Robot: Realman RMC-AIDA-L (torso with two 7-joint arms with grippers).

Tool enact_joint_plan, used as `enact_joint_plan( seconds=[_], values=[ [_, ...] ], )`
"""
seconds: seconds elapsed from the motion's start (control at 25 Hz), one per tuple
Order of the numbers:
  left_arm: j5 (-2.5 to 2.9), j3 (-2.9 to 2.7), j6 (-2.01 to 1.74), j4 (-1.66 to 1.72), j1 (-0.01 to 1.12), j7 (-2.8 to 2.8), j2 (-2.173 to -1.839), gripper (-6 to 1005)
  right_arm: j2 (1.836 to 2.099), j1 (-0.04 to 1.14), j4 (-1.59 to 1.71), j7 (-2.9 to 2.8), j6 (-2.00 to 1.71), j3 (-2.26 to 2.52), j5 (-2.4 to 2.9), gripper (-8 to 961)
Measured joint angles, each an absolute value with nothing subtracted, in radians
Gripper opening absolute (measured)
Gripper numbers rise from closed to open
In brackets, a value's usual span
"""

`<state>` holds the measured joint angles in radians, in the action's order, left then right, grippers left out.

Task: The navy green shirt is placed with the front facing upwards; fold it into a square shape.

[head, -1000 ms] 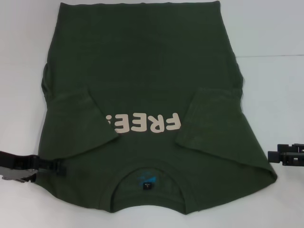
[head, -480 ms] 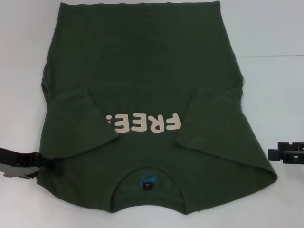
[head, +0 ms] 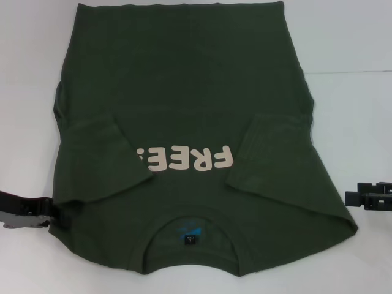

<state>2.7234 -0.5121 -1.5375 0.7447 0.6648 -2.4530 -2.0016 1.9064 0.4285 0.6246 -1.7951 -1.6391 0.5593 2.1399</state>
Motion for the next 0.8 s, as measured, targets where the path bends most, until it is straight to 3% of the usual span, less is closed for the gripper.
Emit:
enact_joint_plan(
  seconds=[0.24, 0.44, 0.6, 0.8],
  values=[
    [2.721, -0.513, -1.538, 0.742, 0.664, -2.449, -2.000, 155, 1.898, 0.428, 0.632, -1.859, -1.650, 0.566, 2.140, 810],
    [2.718, -0.516, -1.544, 0.741, 0.665, -2.437, -2.000, 29, 1.854, 0.440, 0.665, -2.075, -1.697, 0.568, 2.171, 806],
    [2.717, -0.515, -1.547, 0.741, 0.665, -2.434, -2.000, 30, 1.820, 0.477, 0.698, -2.323, -1.712, 0.560, 2.286, 803],
    [2.717, -0.514, -1.551, 0.741, 0.666, -2.421, -2.000, 29, 1.798, 0.526, 0.713, -2.523, -1.751, 0.539, 2.367, 800]
  ],
)
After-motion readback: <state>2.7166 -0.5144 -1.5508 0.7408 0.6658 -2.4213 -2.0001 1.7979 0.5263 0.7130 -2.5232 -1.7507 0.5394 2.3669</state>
